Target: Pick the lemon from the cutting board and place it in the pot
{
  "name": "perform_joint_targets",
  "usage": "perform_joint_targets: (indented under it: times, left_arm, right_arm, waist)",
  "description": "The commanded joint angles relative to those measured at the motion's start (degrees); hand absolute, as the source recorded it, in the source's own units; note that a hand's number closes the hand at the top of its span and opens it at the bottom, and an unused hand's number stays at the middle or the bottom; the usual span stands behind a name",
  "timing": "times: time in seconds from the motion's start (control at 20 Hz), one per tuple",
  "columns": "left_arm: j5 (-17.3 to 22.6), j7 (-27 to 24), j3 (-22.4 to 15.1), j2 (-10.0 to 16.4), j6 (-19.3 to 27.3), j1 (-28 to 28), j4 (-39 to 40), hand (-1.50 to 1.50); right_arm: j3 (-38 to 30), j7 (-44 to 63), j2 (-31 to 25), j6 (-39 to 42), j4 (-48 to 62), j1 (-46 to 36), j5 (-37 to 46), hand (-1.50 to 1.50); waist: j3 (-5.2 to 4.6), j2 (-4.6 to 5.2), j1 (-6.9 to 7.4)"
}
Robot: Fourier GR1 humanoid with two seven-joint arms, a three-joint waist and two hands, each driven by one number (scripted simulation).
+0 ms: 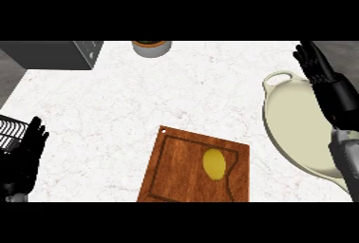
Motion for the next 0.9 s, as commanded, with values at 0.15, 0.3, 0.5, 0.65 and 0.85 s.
perform_joint_targets:
  times: [0.15, 0.3, 0.5, 0.65, 0.85]
  left_arm:
    - [-0.12, -1.17, -0.40, -1.39, 0.49, -8.05, -7.27, 0.00]
    - [0.87, -0.23, -1.41, -1.25, -1.07, -9.45, -7.76, 0.00]
    - [0.87, 5.20, -2.88, -2.39, 0.10, -13.54, -11.62, 0.00]
    - [1.22, 7.77, -2.34, -2.24, 0.12, -13.45, -14.10, 0.00]
    - [0.50, 5.28, 0.99, -1.92, -1.76, -14.51, -8.97, 0.00]
  right_arm:
    - [-0.37, -5.80, 3.28, 4.34, 12.78, -6.93, -1.26, 1.50]
    - [8.42, -9.26, -10.26, 3.16, 6.05, -6.90, 18.87, 1.50]
    - [4.38, -25.23, 7.90, -7.13, 22.14, 1.82, 12.84, -1.50]
    - [2.56, -33.37, 7.37, -1.88, 26.36, -0.93, 10.46, -1.50]
    - [4.46, -28.98, 3.82, 3.38, 14.14, 4.00, 11.58, -1.50]
  waist:
    - [1.06, 3.27, 1.03]
    - [-0.31, 2.08, 0.47]
    - [1.13, 3.17, 0.29]
    - [1.07, 2.94, 0.32]
    - [0.94, 2.72, -0.86]
